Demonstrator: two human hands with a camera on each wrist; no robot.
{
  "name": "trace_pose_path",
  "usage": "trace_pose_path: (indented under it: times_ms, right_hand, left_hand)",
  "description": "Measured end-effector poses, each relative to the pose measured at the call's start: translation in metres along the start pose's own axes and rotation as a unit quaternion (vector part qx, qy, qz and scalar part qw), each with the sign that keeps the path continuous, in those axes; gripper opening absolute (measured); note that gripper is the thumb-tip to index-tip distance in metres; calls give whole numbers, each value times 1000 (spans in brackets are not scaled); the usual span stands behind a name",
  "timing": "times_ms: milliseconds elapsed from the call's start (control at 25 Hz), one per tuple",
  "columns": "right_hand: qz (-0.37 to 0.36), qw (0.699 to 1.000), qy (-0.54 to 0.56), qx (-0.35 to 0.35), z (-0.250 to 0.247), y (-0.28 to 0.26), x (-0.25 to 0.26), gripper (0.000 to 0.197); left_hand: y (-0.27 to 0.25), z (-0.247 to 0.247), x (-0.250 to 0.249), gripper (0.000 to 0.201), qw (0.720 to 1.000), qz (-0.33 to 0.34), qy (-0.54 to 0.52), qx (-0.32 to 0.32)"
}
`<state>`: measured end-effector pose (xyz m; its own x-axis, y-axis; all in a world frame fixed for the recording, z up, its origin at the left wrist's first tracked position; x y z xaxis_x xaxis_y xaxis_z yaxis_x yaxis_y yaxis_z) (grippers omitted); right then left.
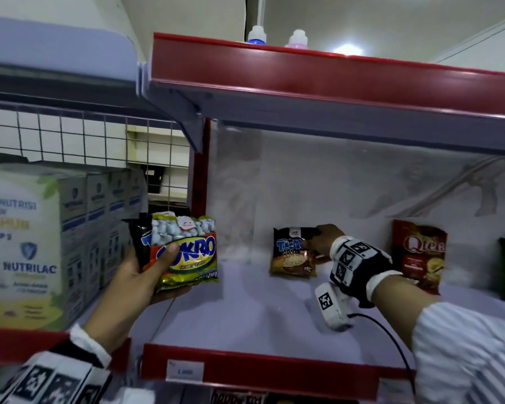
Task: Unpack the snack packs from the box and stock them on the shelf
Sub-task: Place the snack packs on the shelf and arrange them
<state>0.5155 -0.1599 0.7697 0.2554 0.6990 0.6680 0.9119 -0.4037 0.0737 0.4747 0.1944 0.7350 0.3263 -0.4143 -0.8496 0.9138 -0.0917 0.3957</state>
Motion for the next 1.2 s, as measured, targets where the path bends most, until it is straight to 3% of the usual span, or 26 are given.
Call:
trace_pose_path:
  times_ms: [200,400,600,680,760,800,880,960,1000,1080,1200]
  right_hand:
    - [-59,998,17,13,25,7,35,24]
    - [-124,987,-97,34,72,15,77,41]
    - [-50,992,-91,77,97,22,76,37]
    - [-39,990,-128,35,81,14,78,34]
    - [-79,995,-55,-1,61,-2,90,44]
    - [-108,992,58,25,55,-12,95,46]
    - [-149,950,232,146,52,-40,104,53]
    - [-196,925,228,231,50,-62,102,70]
    - [-217,926,198,236,46,-67,98,75]
    - [-215,939,166,211,35,-64,86,76]
    - [-147,970,142,135,15,-44,54,71]
  left_hand:
    - [12,5,-5,29,1000,17,9,7]
    - [10,6,1,36,1000,-1,23,8]
    - [9,-2,-1,38,999,-18,42,-2]
    - [11,0,-3,42,998,-20,60,2]
    - [17,8,-4,47,996,-16,83,19]
    - [20,14,-4,47,995,-14,91,28]
    - [29,32,-1,44,995,-13,88,44]
    - [35,58,5,43,993,-21,81,81]
    - [36,73,9,44,990,-28,84,108]
    - [41,91,14,47,984,-50,89,147]
    - [57,97,23,43,974,-103,126,159]
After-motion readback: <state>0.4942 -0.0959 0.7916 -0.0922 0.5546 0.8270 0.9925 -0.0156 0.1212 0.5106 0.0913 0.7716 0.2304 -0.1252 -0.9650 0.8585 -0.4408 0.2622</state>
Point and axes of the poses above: each hand's wrist, its own y-axis towards the middle knuckle, its own z-axis out of the palm, x = y × z, the point moved 7 cm from there along y, towards the middle knuckle, and after that the axes turned 5 degrees about -y, right-handed, at the moved point
